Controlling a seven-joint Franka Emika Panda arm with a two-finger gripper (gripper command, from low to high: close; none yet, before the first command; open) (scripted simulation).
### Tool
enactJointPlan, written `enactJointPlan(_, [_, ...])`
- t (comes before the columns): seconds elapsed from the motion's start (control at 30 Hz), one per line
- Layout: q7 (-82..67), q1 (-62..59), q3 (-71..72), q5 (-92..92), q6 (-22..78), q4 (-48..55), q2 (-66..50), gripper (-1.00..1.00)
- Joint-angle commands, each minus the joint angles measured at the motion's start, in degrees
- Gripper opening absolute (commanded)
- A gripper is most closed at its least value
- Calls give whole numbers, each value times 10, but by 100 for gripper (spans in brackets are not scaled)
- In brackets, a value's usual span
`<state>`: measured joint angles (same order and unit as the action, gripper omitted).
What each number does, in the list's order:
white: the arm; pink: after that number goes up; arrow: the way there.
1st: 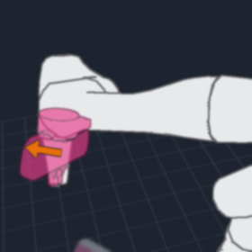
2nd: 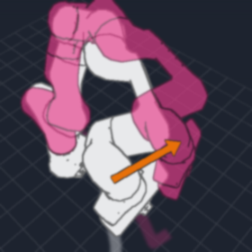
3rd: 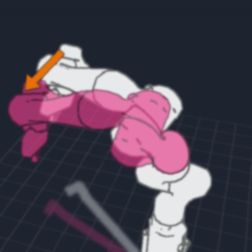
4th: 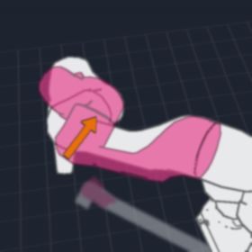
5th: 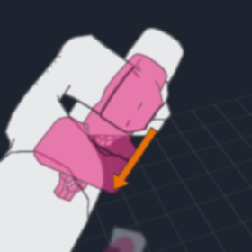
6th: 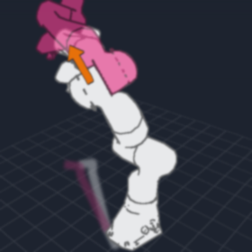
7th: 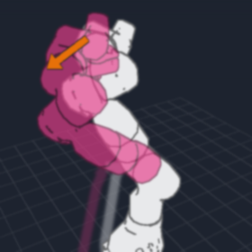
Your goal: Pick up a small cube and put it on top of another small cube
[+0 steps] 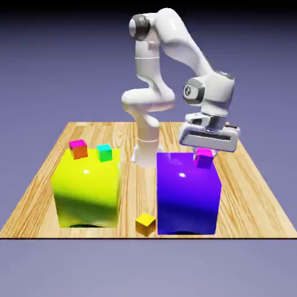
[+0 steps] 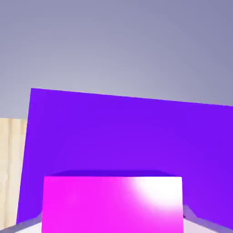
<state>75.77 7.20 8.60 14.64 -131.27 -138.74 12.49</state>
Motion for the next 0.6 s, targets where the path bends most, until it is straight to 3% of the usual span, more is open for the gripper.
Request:
enactJointPlan(0.0, [-6, -21, -12, -4, 6, -10, 19, -100])
enactJointPlan(0.43, [-110, -253, -137, -77, 77, -109, 232, -100])
enactJointPlan(0.57, [-108, -256, -144, -70, -22, -157, 180, -100])
